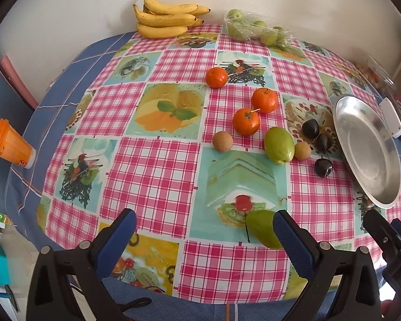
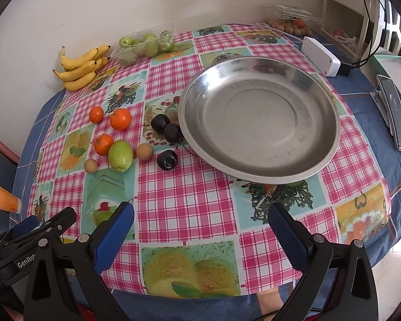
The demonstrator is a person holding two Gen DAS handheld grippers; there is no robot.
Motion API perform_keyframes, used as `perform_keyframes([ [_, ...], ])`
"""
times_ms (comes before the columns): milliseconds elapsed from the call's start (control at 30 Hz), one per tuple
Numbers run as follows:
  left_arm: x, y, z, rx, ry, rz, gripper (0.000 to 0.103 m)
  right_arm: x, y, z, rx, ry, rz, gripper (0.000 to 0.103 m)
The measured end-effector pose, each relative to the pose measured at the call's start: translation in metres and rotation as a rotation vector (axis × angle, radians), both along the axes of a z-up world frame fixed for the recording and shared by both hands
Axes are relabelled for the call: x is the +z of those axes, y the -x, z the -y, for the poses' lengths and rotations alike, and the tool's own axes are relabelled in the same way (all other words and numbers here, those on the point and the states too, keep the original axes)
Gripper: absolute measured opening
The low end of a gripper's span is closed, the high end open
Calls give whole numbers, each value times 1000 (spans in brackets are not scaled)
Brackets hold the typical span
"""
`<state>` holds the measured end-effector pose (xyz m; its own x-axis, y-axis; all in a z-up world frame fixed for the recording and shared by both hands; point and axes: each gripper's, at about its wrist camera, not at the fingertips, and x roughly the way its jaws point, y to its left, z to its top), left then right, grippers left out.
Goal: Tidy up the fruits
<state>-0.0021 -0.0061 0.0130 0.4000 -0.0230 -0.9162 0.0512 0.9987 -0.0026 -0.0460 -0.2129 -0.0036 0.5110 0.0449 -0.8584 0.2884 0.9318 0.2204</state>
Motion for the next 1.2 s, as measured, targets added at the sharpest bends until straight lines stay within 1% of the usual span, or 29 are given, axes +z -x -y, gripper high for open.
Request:
perform_keyframes([
  [167,-1,0,1,-2,-6,-8,103,1,0,-2,7,12,19,100],
  [267,-1,0,1,-1,-13,-8,103,1,0,-3,8,-6,20,100],
  [400,-3,-1,0,1,-25,-32,103,1,1,-2,3,-15,13,100],
  [967,-3,-1,0,4,-36,-21,103,1,-1,-4,-3,3,-27,100],
  [1067,-2,-4,-4,28,-37,-18,103,-1,-5,-10,16,4,-39,100],
  [1200,-2,-11,-22,105,-8,-5,103,-7,-14,-31,90,-9,-74,100],
])
